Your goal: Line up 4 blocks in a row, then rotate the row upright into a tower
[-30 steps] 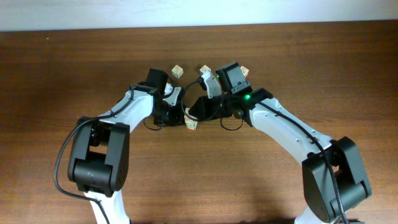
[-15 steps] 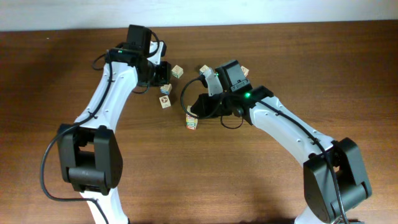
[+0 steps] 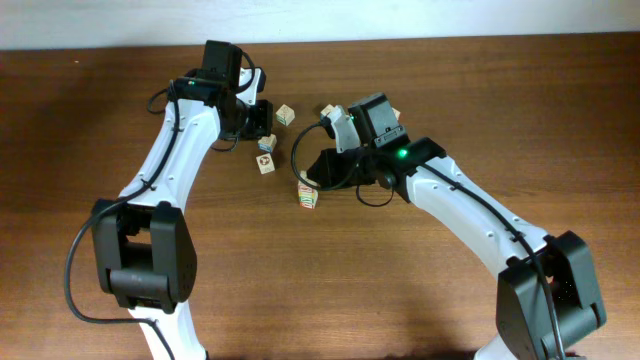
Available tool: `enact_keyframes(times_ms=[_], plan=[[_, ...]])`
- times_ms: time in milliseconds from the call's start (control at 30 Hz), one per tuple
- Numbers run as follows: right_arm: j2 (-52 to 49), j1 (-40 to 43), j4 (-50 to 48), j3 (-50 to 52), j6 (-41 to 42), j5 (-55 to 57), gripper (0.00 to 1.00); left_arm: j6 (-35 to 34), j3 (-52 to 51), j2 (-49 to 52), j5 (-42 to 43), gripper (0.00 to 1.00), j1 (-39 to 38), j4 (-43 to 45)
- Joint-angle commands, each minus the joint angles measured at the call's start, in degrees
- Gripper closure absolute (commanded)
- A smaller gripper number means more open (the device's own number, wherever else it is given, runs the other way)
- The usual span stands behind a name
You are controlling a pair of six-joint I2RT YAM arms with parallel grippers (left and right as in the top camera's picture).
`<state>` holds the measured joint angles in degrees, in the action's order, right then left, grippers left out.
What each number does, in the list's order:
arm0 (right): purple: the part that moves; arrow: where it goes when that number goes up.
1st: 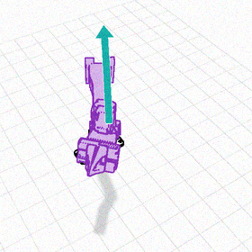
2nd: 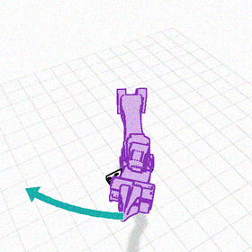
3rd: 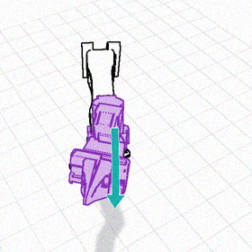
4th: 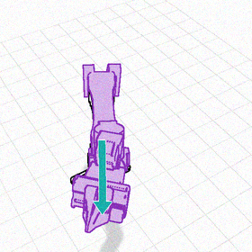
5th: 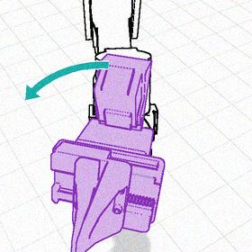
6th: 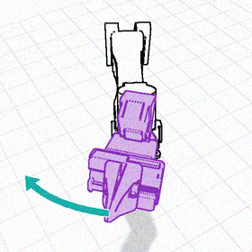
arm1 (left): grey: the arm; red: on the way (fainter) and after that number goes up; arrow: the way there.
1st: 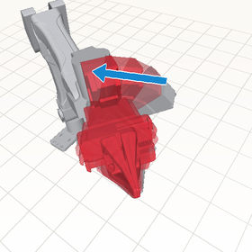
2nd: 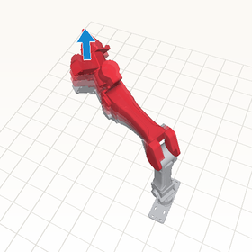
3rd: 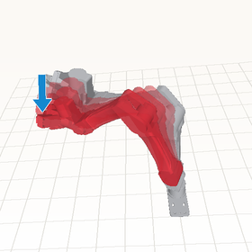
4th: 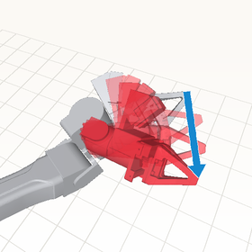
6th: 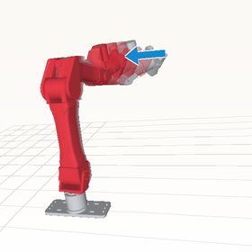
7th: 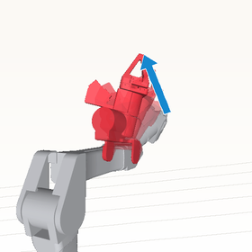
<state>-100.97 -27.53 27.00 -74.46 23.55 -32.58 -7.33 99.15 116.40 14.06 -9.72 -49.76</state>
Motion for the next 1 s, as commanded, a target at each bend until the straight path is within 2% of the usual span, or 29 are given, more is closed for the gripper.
enact_keyframes(times_ms=[0, 200, 333, 367, 467, 500, 600, 667, 700, 800, 833, 967], plan=[[2.49, -0.70, 0.24, -0.79, -0.76, 0.98, 0.96, 0.76, 1.20, -0.15, -0.44, 1.00, 0.15, 0.24], [12.74, 2.03, 6.38, -0.90, -6.03, 12.37, 0.96, 1.84, 6.27, -4.70, -0.46, 1.00, 3.34, -2.23], [23.28, 5.99, 15.15, -0.90, -7.28, 20.09, 0.96, 1.81, 7.52, -13.90, -0.46, 1.00, 8.00, -5.60], [25.99, 6.75, 17.97, -0.90, -7.26, 22.38, 0.96, 1.79, 7.52, -16.44, -0.46, 0.95, 9.14, -6.16], [34.14, 8.72, 27.02, -0.90, -7.26, 29.57, 0.92, 1.79, 7.50, -20.63, -2.58, 0.13, 11.08, -8.90], [37.07, 9.29, 29.73, -0.90, -7.23, 31.65, 0.89, 1.79, 7.50, -20.87, -3.89, 0.01, 11.13, -9.05], [47.63, 9.70, 34.42, -0.90, -7.23, 37.68, 0.75, 1.77, 7.50, -20.63, -3.65, 0.01, 10.99, -9.16], [54.60, 9.70, 35.21, -0.90, -7.23, 40.22, 0.58, 1.77, 7.50, -20.63, -3.65, 0.01, 10.99, -9.16], [58.18, 9.70, 35.74, -0.90, -7.23, 41.35, 0.45, 1.77, 7.50, -20.63, -3.63, 0.01, 10.99, -9.29], [66.18, 9.70, 39.50, -0.90, -7.21, 42.32, 0.32, 1.77, 7.50, -20.63, -3.63, 0.01, 10.99, -9.31], [68.50, 9.70, 41.40, -0.90, -7.21, 42.32, 0.02, 1.77, 7.50, -20.63, -3.63, 0.01, 10.99, -9.31], [73.33, 9.70, 47.17, -0.87, -7.23, 42.14, 0.02, 1.77, 7.50, -20.63, -3.63, 0.01, 10.99, -9.31]])
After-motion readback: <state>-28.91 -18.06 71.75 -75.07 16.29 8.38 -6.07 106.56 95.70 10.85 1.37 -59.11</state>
